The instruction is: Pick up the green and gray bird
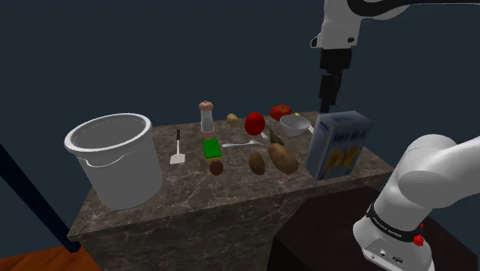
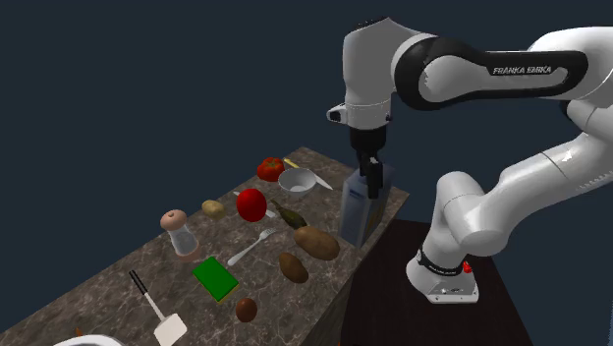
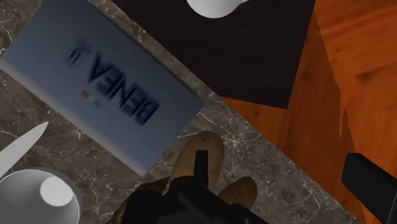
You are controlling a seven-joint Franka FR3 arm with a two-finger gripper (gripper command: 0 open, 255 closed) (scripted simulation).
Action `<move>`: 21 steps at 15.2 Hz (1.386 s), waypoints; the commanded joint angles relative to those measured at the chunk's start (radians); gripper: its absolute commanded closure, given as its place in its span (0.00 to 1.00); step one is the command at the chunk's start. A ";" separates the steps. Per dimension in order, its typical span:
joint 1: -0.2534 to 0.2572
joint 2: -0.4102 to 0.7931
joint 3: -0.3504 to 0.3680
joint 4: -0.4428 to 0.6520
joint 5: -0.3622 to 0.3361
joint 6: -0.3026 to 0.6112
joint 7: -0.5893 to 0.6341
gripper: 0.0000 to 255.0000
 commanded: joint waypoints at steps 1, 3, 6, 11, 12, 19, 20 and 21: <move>0.000 0.000 0.000 0.000 0.000 0.000 0.000 0.00; -0.017 0.049 0.002 -0.016 0.005 0.068 0.026 0.00; -0.043 0.130 0.004 -0.032 0.011 0.167 0.064 0.00; -0.082 0.281 0.001 -0.033 0.018 0.326 0.126 0.00; -0.089 0.313 0.000 -0.030 0.020 0.356 0.137 0.00; -0.136 0.548 -0.019 0.021 0.030 0.548 0.216 0.00; -0.142 0.582 -0.023 0.033 0.032 0.572 0.226 0.00; -0.148 0.616 -0.027 0.045 0.034 0.595 0.236 0.00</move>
